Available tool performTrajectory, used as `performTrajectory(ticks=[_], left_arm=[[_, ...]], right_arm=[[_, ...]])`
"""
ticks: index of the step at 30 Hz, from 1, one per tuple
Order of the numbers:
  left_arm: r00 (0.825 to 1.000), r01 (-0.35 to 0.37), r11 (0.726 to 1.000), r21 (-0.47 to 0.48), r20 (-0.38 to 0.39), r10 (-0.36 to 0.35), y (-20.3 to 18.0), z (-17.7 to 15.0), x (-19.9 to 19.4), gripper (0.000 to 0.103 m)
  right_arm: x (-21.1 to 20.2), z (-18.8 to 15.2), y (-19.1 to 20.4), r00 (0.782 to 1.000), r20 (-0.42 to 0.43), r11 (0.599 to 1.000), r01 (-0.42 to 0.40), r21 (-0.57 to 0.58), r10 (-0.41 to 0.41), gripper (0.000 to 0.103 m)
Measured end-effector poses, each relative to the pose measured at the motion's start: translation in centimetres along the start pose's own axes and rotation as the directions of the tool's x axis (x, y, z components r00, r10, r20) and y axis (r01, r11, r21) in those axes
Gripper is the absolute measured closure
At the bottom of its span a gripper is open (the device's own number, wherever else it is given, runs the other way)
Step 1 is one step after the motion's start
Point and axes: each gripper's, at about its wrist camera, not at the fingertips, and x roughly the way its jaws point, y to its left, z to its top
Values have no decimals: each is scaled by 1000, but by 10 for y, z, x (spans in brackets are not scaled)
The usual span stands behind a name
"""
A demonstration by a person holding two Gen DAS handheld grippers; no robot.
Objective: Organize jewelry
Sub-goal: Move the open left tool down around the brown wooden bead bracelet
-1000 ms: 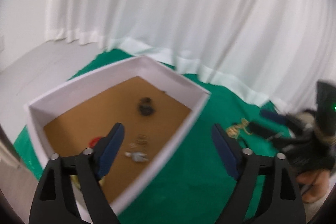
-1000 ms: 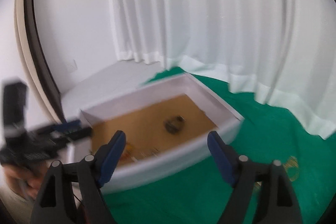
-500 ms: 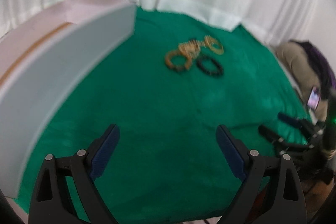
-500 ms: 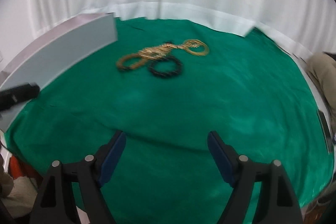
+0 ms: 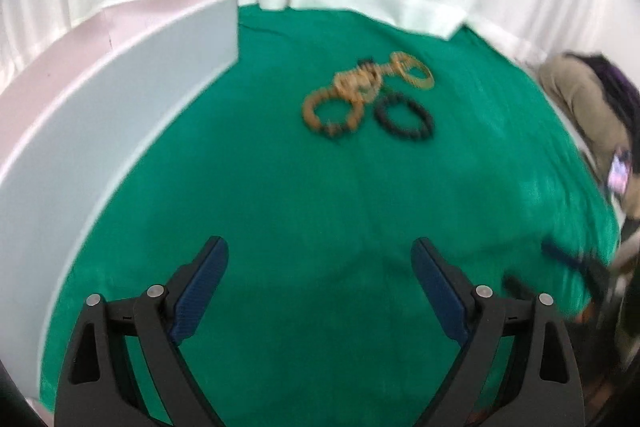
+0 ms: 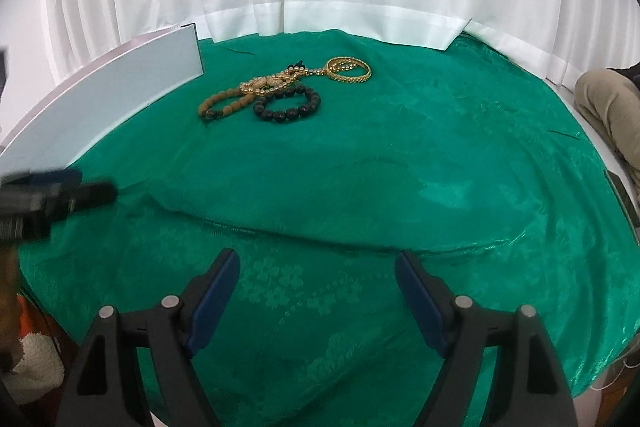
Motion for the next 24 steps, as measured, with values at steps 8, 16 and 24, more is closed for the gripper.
performTrajectory(ticks=[8,16,24], left_arm=[[998,-70,993,-96,-11,69,1,71,67,10],[958,-278,956,-91,-105,268,6,70,117,14],[958,-275,956,-102,-110,264,46,25,77,2]], right_arm=[[-2,-5,-7,1000,-2,999,-28,15,28,21],[-8,-7,-14,999,2,998,-49,25,49,21],[-8,-7,-22,999,-3,998,-49,48,50,21]])
